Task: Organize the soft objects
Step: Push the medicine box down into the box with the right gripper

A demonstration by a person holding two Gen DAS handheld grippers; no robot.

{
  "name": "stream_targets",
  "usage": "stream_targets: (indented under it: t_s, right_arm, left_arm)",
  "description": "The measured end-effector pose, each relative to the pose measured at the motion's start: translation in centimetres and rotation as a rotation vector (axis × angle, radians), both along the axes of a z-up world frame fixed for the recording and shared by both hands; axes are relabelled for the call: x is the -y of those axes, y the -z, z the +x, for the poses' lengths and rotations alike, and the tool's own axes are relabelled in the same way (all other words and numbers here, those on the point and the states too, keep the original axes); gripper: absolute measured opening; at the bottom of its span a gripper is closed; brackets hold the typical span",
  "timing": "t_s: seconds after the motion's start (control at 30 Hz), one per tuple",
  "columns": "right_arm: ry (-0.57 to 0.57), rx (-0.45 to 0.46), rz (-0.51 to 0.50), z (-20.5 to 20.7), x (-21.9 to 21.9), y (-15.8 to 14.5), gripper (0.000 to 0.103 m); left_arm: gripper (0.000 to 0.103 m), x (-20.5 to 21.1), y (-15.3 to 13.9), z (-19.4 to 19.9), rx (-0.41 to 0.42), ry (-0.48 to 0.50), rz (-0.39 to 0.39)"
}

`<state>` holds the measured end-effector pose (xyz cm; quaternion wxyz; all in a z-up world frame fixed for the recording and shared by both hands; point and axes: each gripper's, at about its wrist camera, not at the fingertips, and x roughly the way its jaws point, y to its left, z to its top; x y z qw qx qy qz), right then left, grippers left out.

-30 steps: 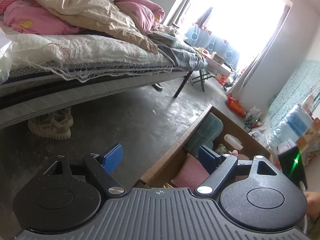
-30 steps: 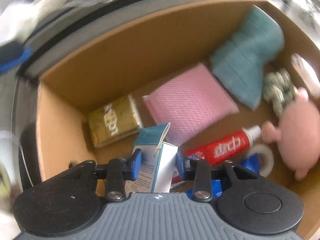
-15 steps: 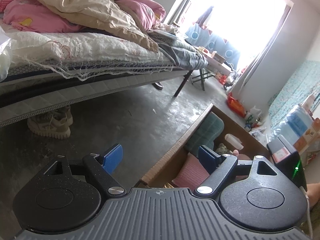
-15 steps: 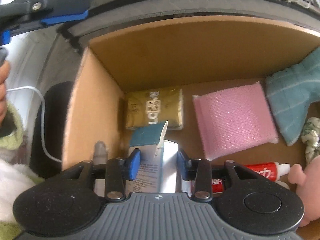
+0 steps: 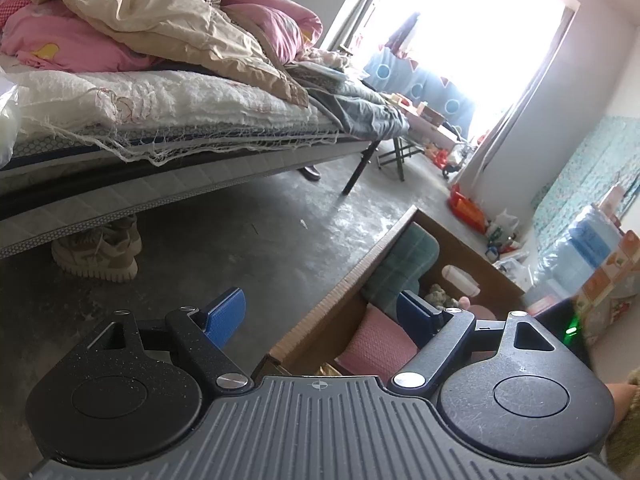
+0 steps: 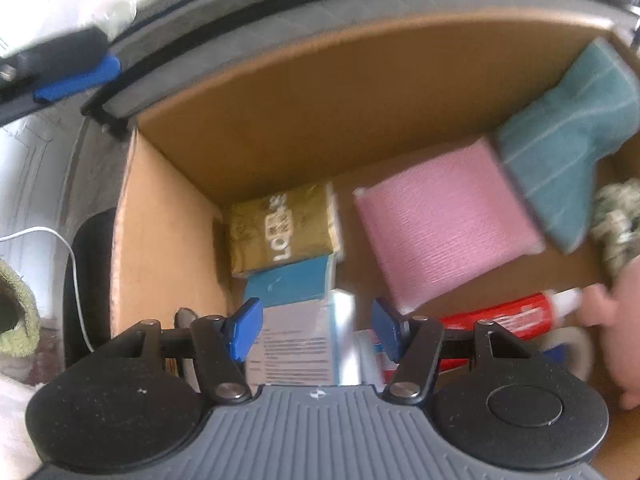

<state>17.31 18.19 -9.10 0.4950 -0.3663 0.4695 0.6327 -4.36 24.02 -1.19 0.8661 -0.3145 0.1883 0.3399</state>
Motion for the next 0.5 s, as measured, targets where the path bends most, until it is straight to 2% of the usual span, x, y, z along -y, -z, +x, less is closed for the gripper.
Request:
stream_targets:
  t_s: [0.03, 0.2, 0.27, 0.33, 0.5]
  right_arm:
    - [-0.01, -0.017, -0.025, -0.3, -0.2, 0.6, 0.059]
    - [0.022, -0.105, -0.082, 0.5, -1.0, 1.6, 0.06]
    - [0.031, -0.097, -0.096, 0.6, -1.1, 1.7, 0.061]
    - [0.041, -0.094, -0.071, 0.8, -0.8, 1.0, 0.062]
    - [0.11, -0.165, -0.002, 2.7, 0.2, -0.9, 0.067]
  left_arm:
    - [0.083, 0.0, 0.0, 0.1, -0.002, 0.002, -0.001]
    - [0.083, -0.3, 0.0, 0.1, -0.005, -0.002, 0.001]
    - [0.083, -0.4, -0.1, 0.2, -0.005, -0.003, 0.002]
    - [0.083, -0.4, -0.1, 0.3, -0.005, 0.001, 0.003]
    - [0.083, -0.1, -0.1, 0.4, -0.006, 0.011, 0.01]
